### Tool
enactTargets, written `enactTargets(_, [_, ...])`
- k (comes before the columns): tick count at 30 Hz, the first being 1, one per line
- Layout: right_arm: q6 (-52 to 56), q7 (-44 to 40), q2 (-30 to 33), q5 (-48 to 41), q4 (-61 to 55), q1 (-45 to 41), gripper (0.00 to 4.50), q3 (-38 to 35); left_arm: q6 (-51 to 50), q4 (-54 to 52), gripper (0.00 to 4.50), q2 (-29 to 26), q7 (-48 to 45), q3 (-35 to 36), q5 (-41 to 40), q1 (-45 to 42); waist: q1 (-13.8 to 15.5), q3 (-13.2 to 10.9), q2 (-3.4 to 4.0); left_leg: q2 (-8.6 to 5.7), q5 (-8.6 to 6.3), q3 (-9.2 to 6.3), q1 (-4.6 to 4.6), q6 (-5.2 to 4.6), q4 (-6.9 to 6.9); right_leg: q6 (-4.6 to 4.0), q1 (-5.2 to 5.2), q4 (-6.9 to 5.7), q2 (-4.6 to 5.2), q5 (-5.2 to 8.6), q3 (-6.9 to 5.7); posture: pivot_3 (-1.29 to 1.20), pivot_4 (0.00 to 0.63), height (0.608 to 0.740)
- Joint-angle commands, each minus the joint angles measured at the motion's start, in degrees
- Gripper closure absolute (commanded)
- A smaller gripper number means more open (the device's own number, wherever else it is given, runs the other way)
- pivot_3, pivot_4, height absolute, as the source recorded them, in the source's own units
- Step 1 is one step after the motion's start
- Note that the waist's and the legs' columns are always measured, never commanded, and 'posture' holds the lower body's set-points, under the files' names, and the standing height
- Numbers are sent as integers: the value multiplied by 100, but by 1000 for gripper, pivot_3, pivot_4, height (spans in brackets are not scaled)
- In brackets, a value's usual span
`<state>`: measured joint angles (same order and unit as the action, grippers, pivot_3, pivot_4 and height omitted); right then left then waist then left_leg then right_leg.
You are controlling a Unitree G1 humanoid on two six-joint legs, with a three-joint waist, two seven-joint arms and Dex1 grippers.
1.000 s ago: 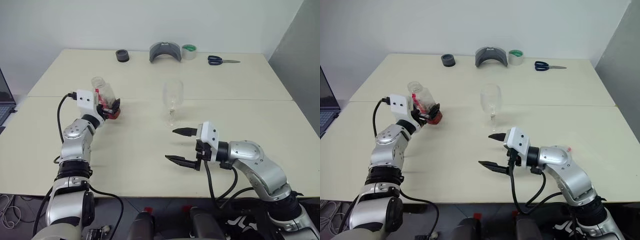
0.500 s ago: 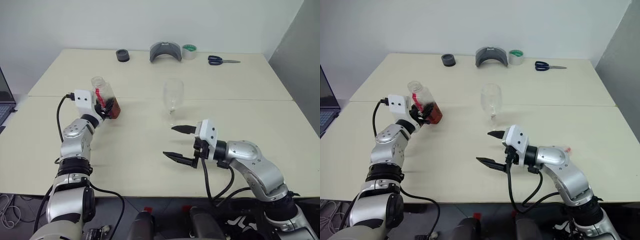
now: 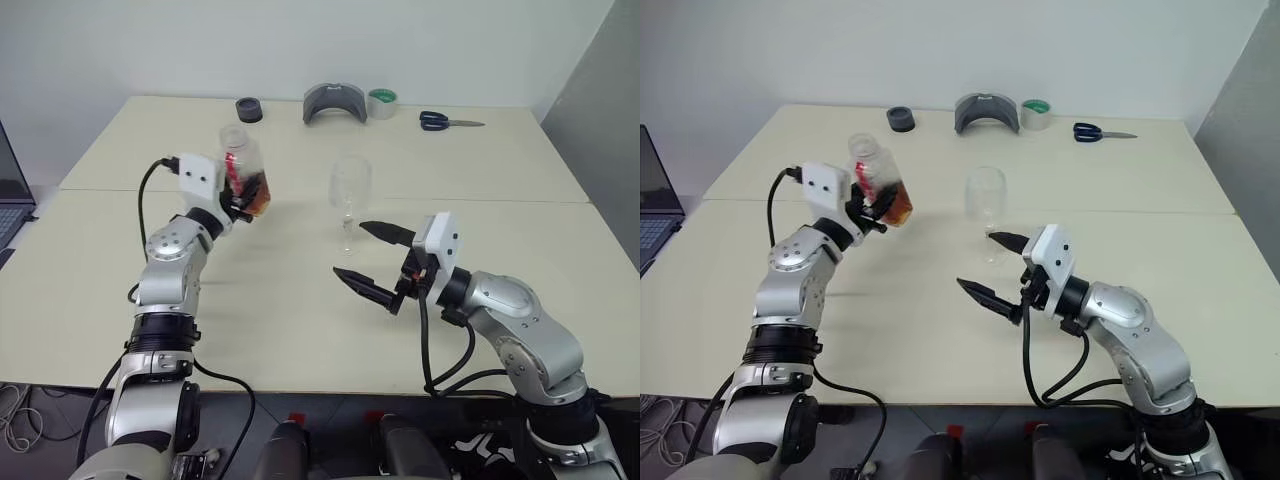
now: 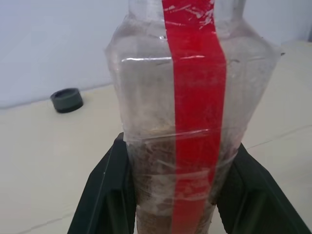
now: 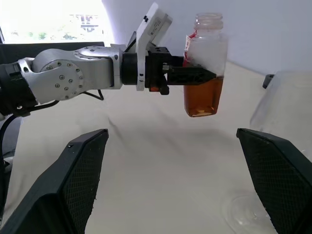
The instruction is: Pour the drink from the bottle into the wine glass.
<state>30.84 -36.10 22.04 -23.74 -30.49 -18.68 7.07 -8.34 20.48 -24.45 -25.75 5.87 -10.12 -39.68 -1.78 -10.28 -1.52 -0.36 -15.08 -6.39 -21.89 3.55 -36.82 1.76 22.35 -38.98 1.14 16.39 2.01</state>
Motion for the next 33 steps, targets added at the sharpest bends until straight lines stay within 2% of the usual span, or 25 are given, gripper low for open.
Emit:
enactTargets(1, [27, 327, -27, 11, -47, -180, 0, -333, 273, -101, 2786, -46, -85, -298, 333, -482, 0, 0, 0, -1, 0, 0, 0, 0, 0, 0, 0, 0, 0, 0, 0, 0, 150, 740])
enactTargets(6, [-49, 537, 3, 147, 83, -314, 0, -369, 990, 426, 2786, -132, -87, -742, 992, -903, -10, 0, 0, -1, 0, 5, 1, 0, 1, 0, 1, 0, -1, 0, 4, 0, 150, 740])
enactTargets(11, [-362, 765, 25, 674, 423, -485, 0, -277, 1971, 1202, 2787, -187, 76, -1142, 1661, -1351, -8, 0, 0, -2, 0, 8, 1, -1, 1, 1, 2, -1, -1, -1, 6, 0, 150, 740])
enactTargets(20, [-466, 655, 14, 604, 651, -654, 0, -445, 3410, 2539, 2787, -246, 491, -1447, 2381, -1978, -6, -1, -1, -6, -1, 10, -6, -2, -1, 2, 7, 0, 1, -1, 7, 0, 150, 740])
enactTargets(33, [-449, 568, 15, 610, 823, -774, 0, -493, 4529, 3472, 2787, -423, 1157, -1904, 3374, -2600, -8, -1, -1, -6, -1, 10, -9, -3, -2, 2, 10, -3, -1, -1, 5, 0, 150, 740])
